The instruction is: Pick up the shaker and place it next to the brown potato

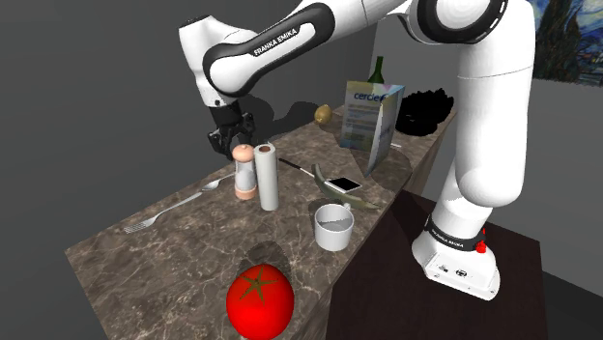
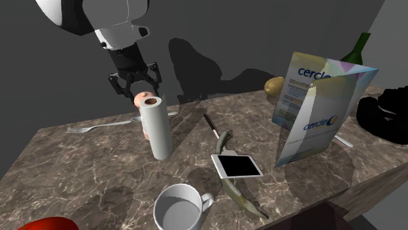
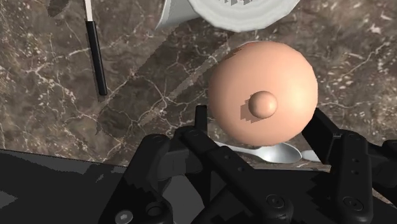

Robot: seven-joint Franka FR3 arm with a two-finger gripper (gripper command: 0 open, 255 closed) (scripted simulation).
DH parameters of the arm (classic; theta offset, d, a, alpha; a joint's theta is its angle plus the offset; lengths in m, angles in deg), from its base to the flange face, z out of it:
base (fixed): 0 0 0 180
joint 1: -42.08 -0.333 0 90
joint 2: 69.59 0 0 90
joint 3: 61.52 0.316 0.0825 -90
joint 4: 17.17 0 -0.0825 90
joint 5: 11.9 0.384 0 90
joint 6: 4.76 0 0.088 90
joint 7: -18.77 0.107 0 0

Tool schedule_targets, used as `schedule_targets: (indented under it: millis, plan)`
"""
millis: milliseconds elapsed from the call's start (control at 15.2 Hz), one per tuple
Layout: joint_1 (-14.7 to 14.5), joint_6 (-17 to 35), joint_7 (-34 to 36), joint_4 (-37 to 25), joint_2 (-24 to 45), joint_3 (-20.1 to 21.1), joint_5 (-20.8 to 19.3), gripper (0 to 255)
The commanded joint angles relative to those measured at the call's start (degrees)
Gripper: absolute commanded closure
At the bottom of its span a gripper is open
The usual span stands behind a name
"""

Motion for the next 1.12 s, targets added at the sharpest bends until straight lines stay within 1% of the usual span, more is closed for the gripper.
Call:
schedule_targets:
  millis: [0,1056]
  plan:
    - [0.04,-1.33,-0.35,-0.82,-0.58,0.09,0.30,255]
    - [-0.31,-12.73,-2.45,-10.72,-2.37,0.54,1.50,255]
